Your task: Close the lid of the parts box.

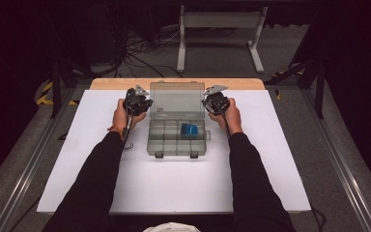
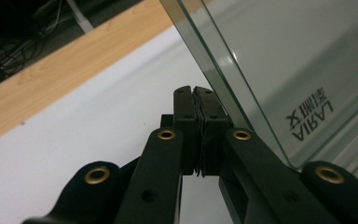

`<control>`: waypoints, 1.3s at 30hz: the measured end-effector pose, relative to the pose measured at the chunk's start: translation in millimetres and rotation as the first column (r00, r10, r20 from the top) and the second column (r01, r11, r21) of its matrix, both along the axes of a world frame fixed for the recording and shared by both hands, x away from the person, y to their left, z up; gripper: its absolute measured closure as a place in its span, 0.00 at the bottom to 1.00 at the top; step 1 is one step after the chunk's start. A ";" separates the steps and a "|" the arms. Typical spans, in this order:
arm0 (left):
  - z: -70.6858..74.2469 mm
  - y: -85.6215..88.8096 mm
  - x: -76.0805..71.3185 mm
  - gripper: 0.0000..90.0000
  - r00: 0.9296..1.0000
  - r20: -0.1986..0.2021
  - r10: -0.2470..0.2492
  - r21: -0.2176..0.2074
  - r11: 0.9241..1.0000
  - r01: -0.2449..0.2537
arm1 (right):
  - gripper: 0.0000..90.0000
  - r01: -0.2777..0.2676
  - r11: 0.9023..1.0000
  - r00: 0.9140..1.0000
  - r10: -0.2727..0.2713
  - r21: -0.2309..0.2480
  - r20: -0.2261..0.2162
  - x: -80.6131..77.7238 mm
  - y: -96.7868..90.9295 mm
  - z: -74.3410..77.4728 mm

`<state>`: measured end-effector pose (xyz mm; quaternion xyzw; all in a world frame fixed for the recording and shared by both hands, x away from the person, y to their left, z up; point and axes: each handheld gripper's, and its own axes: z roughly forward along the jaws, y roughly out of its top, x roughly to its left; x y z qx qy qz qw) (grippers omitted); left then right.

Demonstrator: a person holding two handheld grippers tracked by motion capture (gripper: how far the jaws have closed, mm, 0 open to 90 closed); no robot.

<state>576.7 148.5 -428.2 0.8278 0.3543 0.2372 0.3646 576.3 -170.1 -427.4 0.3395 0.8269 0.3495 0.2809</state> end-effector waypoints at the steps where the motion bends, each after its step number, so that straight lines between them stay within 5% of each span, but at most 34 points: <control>1: 2.5 -0.3 -0.9 0.98 1.000 0.003 0.003 -0.005 1.000 -0.003 | 1.00 0.000 1.000 1.000 0.000 0.002 0.008 -0.6 0.1 2.2; 24: 48.5 3.6 -28.0 0.97 0.996 0.090 -0.001 -0.020 1.000 0.003 | 1.00 -0.013 0.998 0.993 0.006 0.055 0.119 -27.3 4.0 49.2; 39: 46.3 0.2 -34.9 1.00 0.996 0.085 0.040 -0.034 0.999 -0.037 | 1.00 0.018 0.998 0.995 -0.025 0.065 0.095 -43.0 5.7 52.1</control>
